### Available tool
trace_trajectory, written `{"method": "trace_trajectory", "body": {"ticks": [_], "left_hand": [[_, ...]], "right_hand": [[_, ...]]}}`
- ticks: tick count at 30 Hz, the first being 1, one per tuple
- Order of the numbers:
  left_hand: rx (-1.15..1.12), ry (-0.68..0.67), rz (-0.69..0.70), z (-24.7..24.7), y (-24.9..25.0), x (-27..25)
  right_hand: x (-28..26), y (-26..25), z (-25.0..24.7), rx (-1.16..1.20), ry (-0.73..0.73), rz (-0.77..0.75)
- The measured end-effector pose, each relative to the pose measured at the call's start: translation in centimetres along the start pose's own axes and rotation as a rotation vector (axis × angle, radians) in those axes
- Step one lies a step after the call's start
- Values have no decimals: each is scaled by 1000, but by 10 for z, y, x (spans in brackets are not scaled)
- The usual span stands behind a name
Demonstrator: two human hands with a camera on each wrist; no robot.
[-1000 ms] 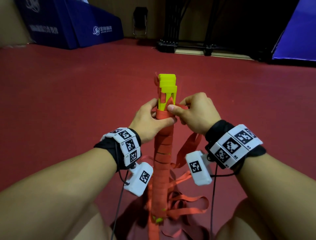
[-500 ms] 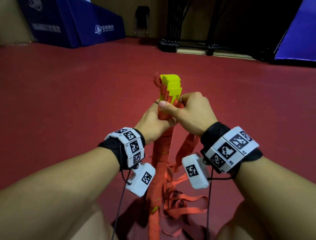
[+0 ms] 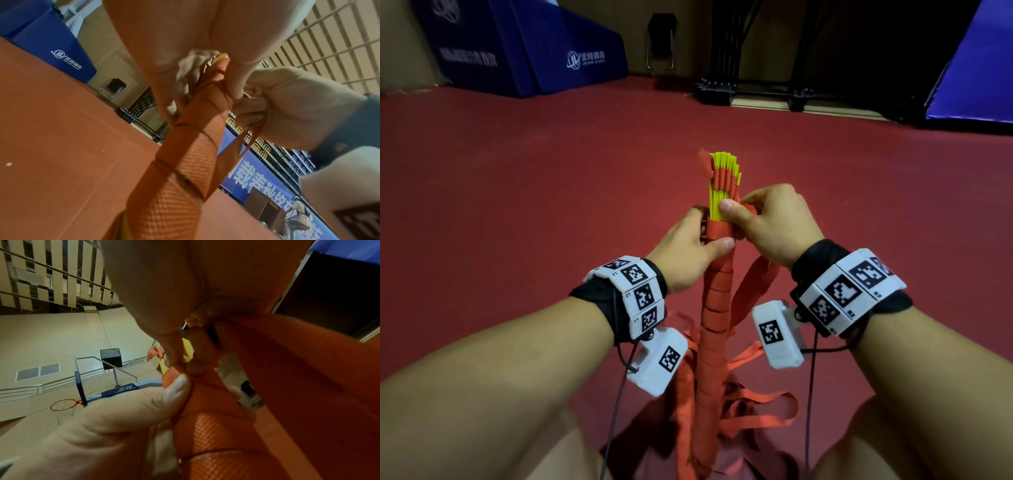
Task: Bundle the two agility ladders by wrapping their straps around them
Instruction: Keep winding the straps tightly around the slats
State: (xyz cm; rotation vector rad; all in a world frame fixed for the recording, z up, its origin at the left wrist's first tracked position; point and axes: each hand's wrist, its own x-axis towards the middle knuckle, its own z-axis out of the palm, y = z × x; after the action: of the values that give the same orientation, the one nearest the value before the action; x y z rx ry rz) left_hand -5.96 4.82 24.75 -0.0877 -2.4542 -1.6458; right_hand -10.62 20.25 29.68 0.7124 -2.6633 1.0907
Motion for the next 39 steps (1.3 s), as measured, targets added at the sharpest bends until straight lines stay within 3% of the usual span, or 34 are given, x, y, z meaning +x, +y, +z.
{"method": "trace_trajectory", "body": {"ticks": [7, 11, 20, 23, 30, 39], "left_hand": [[-38, 84, 47, -2, 0, 1], [24, 119, 87, -3, -1, -1], [-165, 23, 77, -3, 4, 3], [-225, 49, 32, -4, 2, 5], [-115, 195, 42, -4, -4, 6], [-28, 172, 48, -6, 3, -1]], "right_hand": [[-7, -10, -2, 5, 74, 33], [-14, -21, -3, 3, 45, 45], [-9, -12, -8, -61, -5, -32], [-4, -1, -9, -69, 18, -26], [4, 3, 0, -64, 86, 31], [-10, -16, -3, -53, 68, 47]]}}
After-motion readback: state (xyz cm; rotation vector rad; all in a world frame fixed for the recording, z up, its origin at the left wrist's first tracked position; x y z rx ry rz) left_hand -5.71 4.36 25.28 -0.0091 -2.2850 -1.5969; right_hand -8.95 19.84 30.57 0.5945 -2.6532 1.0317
